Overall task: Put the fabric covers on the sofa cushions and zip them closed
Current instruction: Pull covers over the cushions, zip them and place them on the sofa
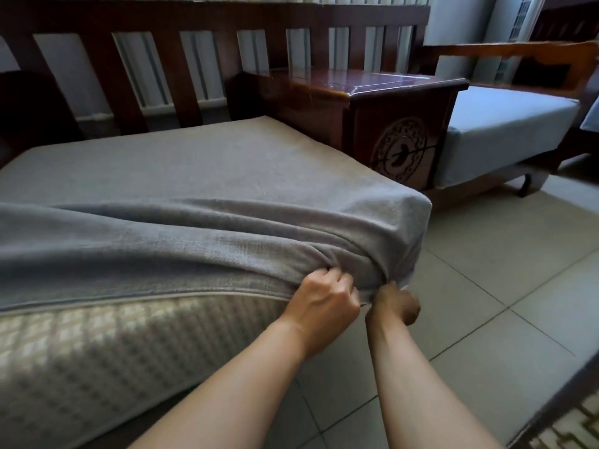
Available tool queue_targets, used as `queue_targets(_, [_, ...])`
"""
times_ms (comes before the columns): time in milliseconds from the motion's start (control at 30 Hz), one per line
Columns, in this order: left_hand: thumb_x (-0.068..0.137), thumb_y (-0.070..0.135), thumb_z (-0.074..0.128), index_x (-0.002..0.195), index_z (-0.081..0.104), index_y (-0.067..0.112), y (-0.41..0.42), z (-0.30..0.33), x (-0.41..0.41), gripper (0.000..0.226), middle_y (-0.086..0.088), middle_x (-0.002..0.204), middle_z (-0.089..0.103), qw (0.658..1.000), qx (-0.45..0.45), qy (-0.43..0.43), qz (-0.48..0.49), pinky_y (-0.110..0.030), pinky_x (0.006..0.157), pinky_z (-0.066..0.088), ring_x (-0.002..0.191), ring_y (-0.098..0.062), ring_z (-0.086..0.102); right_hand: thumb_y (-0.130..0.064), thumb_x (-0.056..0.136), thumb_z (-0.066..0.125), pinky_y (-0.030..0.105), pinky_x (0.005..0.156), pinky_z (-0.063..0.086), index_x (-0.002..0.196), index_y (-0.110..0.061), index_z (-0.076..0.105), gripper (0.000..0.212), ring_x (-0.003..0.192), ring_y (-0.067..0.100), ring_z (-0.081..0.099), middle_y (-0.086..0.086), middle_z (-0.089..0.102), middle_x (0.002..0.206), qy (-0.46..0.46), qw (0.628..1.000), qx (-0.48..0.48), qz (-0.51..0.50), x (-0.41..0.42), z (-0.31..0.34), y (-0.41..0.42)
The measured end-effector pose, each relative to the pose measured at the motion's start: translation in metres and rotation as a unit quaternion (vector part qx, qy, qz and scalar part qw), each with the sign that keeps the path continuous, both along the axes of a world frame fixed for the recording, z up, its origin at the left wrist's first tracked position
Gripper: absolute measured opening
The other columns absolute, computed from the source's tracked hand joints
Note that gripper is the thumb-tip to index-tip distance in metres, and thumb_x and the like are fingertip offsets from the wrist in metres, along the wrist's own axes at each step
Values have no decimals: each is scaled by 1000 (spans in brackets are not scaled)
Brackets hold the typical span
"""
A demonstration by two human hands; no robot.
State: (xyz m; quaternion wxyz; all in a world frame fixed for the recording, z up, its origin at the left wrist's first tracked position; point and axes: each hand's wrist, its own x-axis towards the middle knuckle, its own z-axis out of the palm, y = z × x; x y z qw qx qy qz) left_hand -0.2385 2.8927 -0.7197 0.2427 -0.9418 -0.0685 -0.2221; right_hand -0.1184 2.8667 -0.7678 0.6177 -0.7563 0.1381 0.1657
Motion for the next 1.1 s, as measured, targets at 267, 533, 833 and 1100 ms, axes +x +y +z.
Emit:
queue_targets(267, [64, 8, 39, 49, 59, 19, -15, -19, -23, 27, 0, 53, 56, 999, -6, 21, 42, -20, 44, 33, 47, -17, 53, -17, 91, 58, 40, 98, 45, 123, 9, 51, 42, 117, 39, 53, 26, 54, 128, 40, 998, 43, -9, -19, 3, -12])
queue_targets(533, [74, 5, 49, 56, 56, 16, -9, 1, -70, 23, -3, 59, 54, 996, 55, -48, 56, -30, 56, 34, 57, -22, 52, -4, 92, 46, 46, 95, 38, 126, 4, 31, 38, 119, 48, 46, 34, 46, 130, -15, 1000, -7, 25, -69, 22, -3])
queue_targets(833, [75, 6, 47, 58, 60, 15, -17, -13, -98, 23, -4, 61, 58, 994, 47, -37, 92, -30, 59, 36, 58, -21, 54, -6, 89, 49, 48, 88, 40, 125, -2, 33, 40, 113, 47, 47, 28, 44, 129, -175, 969, -124, 123, -80, 12, -25])
queue_targets(1100, [80, 8, 50, 66, 60, 17, -7, -1, -137, 19, -5, 79, 60, 975, 113, -138, 129, -37, 71, 31, 80, -23, 45, 2, 67, 54, 47, 98, 35, 119, 4, 44, 54, 110, 39, 42, 24, 41, 124, -643, 725, -66, 237, -117, 1, -30])
